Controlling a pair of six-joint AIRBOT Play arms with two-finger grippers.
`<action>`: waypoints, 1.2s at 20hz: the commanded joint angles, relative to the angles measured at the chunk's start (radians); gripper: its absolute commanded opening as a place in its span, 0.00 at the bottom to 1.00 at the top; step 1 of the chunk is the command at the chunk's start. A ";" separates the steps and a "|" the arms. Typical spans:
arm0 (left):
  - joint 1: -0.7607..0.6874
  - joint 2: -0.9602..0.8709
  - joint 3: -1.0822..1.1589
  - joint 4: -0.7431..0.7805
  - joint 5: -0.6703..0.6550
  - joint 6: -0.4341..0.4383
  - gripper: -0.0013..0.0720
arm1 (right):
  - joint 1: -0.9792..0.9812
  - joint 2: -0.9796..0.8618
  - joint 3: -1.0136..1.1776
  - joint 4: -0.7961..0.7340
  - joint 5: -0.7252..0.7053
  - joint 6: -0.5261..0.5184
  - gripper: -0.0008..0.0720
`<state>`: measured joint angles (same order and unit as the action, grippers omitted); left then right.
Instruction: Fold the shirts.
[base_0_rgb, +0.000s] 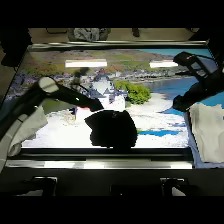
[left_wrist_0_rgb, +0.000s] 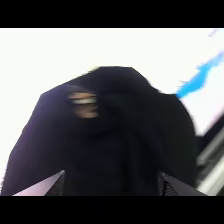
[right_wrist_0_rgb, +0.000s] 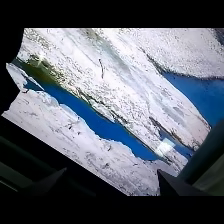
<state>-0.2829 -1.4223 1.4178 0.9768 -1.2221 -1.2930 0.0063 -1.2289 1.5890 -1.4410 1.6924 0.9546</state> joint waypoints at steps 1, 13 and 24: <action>0.216 0.021 -0.034 0.149 -0.140 -0.060 0.98 | 0.000 -0.023 -0.135 0.207 -0.050 -0.058 0.96; 0.069 -0.143 -0.368 -0.051 0.294 -0.011 0.93 | 0.000 -0.026 -0.618 0.430 -0.212 -0.200 0.99; 0.052 -0.140 -0.337 -0.054 0.336 -0.008 0.05 | 0.139 -0.233 -0.690 0.595 -0.551 -0.274 0.46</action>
<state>-0.2298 -1.5700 1.0782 0.9241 -0.8864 -1.3018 0.1211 -1.4303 0.9035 -0.8688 1.2686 0.6930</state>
